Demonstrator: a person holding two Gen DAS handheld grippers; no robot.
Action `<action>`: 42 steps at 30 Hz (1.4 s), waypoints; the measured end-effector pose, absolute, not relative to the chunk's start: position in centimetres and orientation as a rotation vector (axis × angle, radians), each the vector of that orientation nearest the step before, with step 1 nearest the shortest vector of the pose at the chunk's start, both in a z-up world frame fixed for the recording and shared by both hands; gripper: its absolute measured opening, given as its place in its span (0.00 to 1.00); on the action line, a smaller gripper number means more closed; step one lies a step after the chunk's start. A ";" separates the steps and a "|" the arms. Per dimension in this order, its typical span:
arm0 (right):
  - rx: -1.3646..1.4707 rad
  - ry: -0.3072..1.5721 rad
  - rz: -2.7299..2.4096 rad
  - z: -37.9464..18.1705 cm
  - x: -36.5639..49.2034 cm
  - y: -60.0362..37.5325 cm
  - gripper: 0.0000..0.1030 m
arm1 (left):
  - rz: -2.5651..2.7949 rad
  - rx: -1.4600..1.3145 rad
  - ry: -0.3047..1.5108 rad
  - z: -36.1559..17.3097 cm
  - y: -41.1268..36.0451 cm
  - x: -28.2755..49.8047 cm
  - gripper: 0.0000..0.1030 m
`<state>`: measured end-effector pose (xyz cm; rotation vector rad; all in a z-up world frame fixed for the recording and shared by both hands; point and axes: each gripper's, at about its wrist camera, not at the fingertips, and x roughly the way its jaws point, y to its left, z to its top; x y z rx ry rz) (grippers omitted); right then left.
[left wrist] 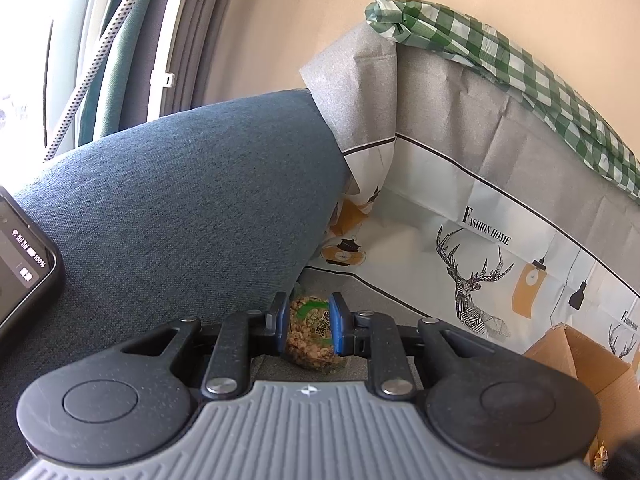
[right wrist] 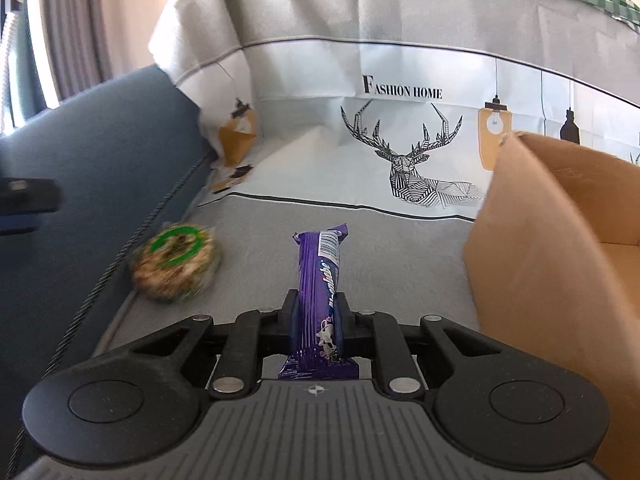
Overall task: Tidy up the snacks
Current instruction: 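Grasp the purple chocolate bar with the right gripper while the left grasps the round green-labelled grain cake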
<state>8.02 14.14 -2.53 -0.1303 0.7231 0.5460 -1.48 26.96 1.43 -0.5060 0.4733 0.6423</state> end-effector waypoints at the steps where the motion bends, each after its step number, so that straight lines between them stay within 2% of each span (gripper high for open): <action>1: -0.130 0.720 0.559 -2.0 7.3 13.5 0.17 | 0.639 -0.507 0.475 1.4 26.9 -1.6 0.22; 8: -0.142 0.734 0.628 -1.0 1.9 7.6 0.17 | 0.564 -0.586 0.459 1.3 26.7 -2.4 0.22; 12: -0.145 0.733 0.669 -1.5 -0.4 5.6 0.17 | 0.506 -0.621 0.471 0.9 26.1 -1.7 0.28; 15: -0.132 0.775 0.669 -2.2 -0.3 5.5 0.17 | 0.505 -0.608 0.507 0.3 25.5 -0.4 0.41; 17: -0.156 0.749 0.667 -2.5 -0.2 5.9 0.17 | 0.513 -0.609 0.529 -0.2 25.3 0.5 0.56; 21: -0.152 0.813 0.621 -3.7 0.9 6.6 0.20 | 0.553 -0.627 0.568 -1.6 25.4 2.5 0.77; 22: -0.149 0.835 0.612 -4.1 1.2 6.8 0.21 | 0.565 -0.634 0.575 -2.0 25.5 3.0 0.80; 24: -0.143 0.867 0.603 -4.5 1.9 7.1 0.35 | 0.588 -0.650 0.596 -3.0 25.8 4.4 0.84; 26: -0.144 0.885 0.596 -4.9 2.3 7.4 0.39 | 0.620 -0.674 0.616 -3.9 26.2 5.6 0.93; 28: -0.144 0.907 0.585 -5.2 2.7 7.5 0.39 | 0.665 -0.703 0.633 -4.8 26.8 6.8 0.97; 31: -0.147 0.934 0.579 -5.7 3.2 7.5 0.33 | 0.743 -0.739 0.661 -6.2 27.9 8.3 0.97; 33: -0.161 0.925 0.580 -5.7 3.1 7.5 0.20 | 0.779 -0.762 0.667 -7.0 28.6 9.3 0.97; 42: -0.124 0.945 0.587 -5.6 3.8 7.5 0.18 | 0.916 -0.714 0.670 -9.0 29.7 12.9 0.99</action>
